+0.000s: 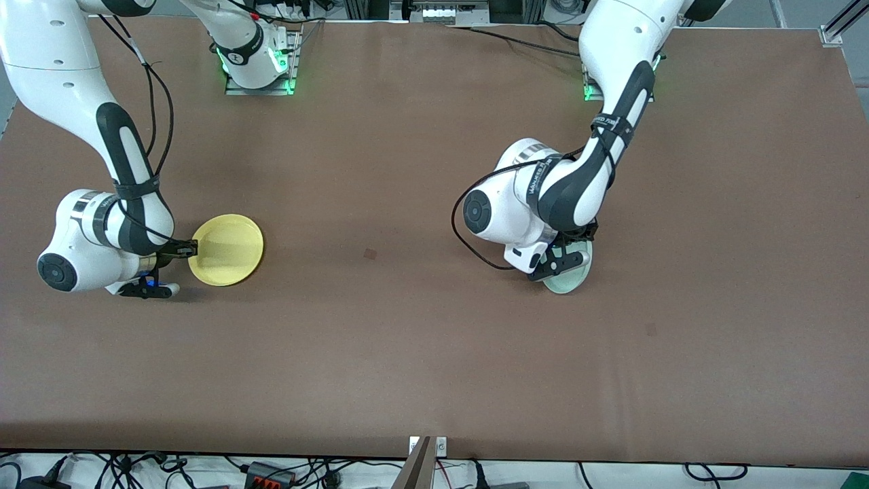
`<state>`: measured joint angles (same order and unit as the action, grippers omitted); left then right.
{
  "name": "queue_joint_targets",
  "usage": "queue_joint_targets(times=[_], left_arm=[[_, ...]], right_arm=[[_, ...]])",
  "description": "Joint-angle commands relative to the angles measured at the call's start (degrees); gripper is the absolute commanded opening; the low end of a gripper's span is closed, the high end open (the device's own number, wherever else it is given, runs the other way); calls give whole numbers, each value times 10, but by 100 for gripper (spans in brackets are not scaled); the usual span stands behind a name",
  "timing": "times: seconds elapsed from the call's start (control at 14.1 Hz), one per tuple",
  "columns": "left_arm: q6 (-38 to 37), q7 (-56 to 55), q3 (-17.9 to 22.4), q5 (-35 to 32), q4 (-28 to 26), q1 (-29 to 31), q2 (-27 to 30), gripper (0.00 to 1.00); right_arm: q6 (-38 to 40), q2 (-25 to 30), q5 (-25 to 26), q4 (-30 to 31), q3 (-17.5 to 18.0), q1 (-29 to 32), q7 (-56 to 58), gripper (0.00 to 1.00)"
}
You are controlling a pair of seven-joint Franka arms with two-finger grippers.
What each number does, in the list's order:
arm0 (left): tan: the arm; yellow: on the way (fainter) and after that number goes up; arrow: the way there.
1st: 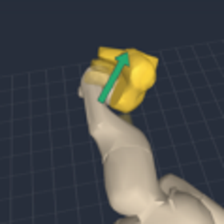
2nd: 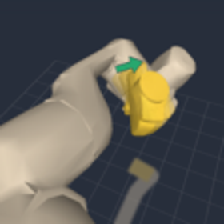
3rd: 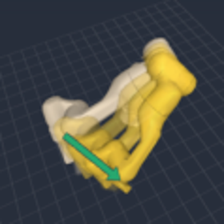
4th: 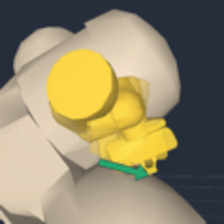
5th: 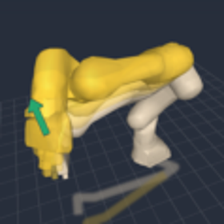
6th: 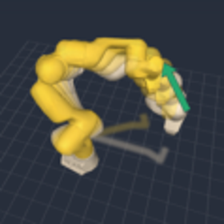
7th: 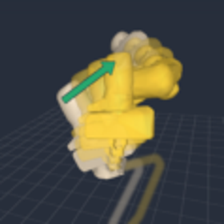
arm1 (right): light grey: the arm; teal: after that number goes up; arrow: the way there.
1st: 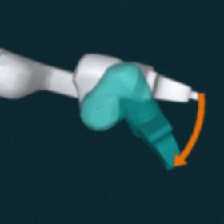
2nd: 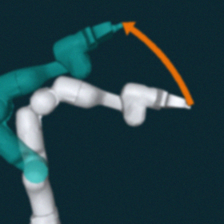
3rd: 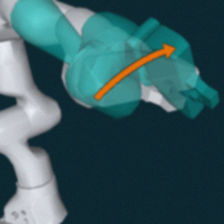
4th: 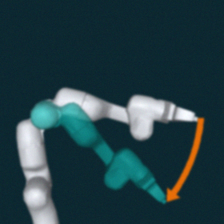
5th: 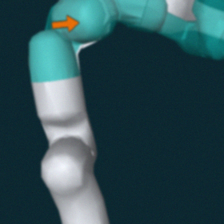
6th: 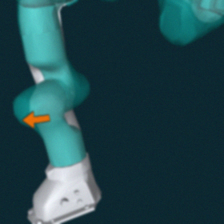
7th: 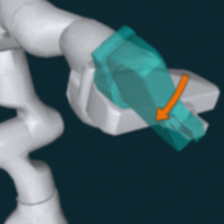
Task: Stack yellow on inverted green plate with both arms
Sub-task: 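Flip the green plate upside down with the left gripper, lower it mid-table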
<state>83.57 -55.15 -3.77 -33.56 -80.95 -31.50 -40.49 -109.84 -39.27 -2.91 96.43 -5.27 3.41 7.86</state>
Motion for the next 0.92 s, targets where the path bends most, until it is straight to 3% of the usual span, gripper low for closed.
queue_joint_targets(times=[0.0, 0.07, 0.14, 0.21, 0.35, 0.57, 0.85], left_arm=[[8, -14, 2, 19, 4, -9, -16, 7], [8, -13, 2, 31, 4, -10, -16, 28], [11, -8, 1, 32, 6, -18, -16, 67], [35, -14, 1, 32, 6, -29, -16, 100], [86, -14, 0, 40, 8, -32, -13, 100], [166, -13, -3, 106, 12, -38, -12, 100], [289, -14, -19, 295, 12, -31, 12, 100]], right_arm=[[37, 27, -3, -11, 3, 6, 35, 0], [67, 34, -3, -26, 3, 5, 52, 0], [87, 38, -3, -46, 3, 4, 58, 0], [102, 44, -3, -61, 4, 5, 61, 0], [112, 54, -5, -65, 7, 4, 73, 0], [111, 59, -4, -66, 8, 2, 80, 0], [112, 67, -3, -66, 8, -1, 93, 0]])
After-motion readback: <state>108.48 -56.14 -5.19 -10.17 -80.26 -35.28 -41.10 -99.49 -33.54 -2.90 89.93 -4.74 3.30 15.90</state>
